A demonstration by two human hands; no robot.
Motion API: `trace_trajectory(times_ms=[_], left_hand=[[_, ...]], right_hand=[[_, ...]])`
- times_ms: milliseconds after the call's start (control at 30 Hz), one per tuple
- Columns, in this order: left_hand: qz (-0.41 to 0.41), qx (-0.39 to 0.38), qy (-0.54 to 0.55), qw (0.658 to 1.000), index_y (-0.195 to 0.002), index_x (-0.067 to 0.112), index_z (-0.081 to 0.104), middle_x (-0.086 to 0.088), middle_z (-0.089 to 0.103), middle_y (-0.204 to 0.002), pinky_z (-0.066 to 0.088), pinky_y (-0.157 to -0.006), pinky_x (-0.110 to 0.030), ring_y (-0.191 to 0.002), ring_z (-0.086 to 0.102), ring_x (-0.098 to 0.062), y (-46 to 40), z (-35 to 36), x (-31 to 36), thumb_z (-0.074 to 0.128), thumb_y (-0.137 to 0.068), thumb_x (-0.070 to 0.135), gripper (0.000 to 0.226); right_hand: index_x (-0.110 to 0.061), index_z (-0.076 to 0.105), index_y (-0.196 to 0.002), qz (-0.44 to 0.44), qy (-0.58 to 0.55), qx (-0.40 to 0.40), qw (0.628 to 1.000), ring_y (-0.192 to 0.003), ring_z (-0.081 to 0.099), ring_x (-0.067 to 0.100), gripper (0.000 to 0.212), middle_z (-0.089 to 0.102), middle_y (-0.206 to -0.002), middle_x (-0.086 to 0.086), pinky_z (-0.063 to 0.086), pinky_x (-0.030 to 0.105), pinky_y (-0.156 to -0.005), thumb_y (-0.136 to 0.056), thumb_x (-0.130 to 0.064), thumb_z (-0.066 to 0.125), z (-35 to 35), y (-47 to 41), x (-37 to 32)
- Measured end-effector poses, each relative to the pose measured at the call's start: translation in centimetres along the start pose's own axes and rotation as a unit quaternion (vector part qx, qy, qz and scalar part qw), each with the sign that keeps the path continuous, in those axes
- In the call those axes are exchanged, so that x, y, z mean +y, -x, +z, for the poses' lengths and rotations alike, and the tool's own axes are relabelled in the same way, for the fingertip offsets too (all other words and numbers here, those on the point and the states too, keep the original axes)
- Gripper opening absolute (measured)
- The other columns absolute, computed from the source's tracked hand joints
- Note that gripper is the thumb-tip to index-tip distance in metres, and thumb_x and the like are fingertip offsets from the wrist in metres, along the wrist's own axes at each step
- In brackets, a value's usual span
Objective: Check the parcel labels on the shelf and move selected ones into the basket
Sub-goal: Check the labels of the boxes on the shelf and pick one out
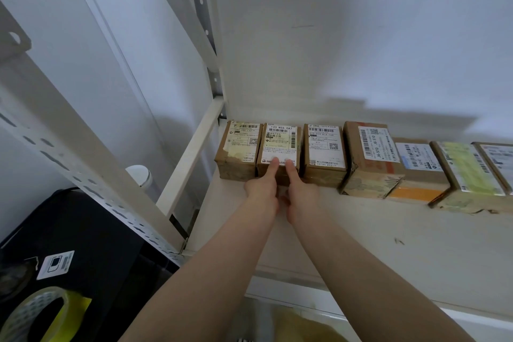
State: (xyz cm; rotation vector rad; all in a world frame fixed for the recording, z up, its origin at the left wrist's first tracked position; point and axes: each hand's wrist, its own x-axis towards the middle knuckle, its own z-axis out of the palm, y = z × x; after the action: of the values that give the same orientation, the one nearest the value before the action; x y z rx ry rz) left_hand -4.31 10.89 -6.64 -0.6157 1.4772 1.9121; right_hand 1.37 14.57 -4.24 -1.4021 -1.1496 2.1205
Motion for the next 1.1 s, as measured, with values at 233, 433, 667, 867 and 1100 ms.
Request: trace_trajectory(times_ms=[233,433,667,867,1100], left_hand=[[0.000,0.007,-0.007,1.000,-0.120,0.010,0.059,-0.006,0.068,-0.092,0.056,-0.067,-0.032,-0.080,0.063,-0.021,0.8,0.3,-0.1,0.082,-0.066,0.052,0.072],[-0.040,-0.030,-0.067,0.997,-0.103,0.012,0.055,-0.002,0.050,-0.073,0.051,-0.072,-0.031,-0.065,0.046,-0.016,2.7,2.2,-1.6,0.079,-0.064,0.061,0.067],[-0.069,-0.077,-0.064,0.993,-0.128,0.010,0.056,-0.011,0.068,-0.114,0.055,-0.088,-0.041,-0.088,0.066,-0.027,4.1,5.7,-1.9,0.081,-0.058,0.062,0.091],[-0.077,-0.067,-0.067,0.993,-0.120,0.009,0.058,-0.010,0.068,-0.115,0.051,-0.080,-0.038,-0.080,0.063,-0.025,3.6,7.6,-2.5,0.074,-0.059,0.070,0.087],[-0.068,-0.038,-0.114,0.990,-0.132,0.010,0.053,-0.011,0.066,-0.119,0.052,-0.078,-0.040,-0.097,0.064,-0.030,3.3,7.4,-2.6,0.072,-0.069,0.065,0.085]], right_hand=[[-0.007,0.066,-0.089,-0.007,0.009,0.000,1.000,-0.057,0.052,0.015,0.036,0.056,-0.066,0.001,0.047,0.027,-0.051,-0.085,-0.042,0.073,-1.3,0.3,-0.4],[-0.016,0.059,-0.082,0.015,-0.024,0.035,0.999,-0.073,0.056,0.017,0.035,0.059,-0.083,0.001,0.052,0.036,-0.072,-0.086,-0.049,0.069,-4.0,-0.2,-1.4],[-0.011,0.054,-0.079,0.059,-0.055,0.028,0.996,-0.076,0.066,0.028,0.047,0.066,-0.083,0.011,0.057,0.042,-0.075,-0.080,-0.053,0.074,-5.1,-1.2,-3.3],[-0.009,0.059,-0.118,0.081,-0.078,0.010,0.994,-0.089,0.059,0.029,0.058,0.063,-0.106,0.009,0.052,0.041,-0.082,-0.081,-0.051,0.074,-5.2,-2.1,-4.2],[-0.004,0.058,-0.124,0.086,-0.079,0.002,0.993,-0.096,0.063,0.031,0.056,0.067,-0.118,0.013,0.054,0.044,-0.084,-0.087,-0.045,0.070,-5.5,-2.6,-4.0]])
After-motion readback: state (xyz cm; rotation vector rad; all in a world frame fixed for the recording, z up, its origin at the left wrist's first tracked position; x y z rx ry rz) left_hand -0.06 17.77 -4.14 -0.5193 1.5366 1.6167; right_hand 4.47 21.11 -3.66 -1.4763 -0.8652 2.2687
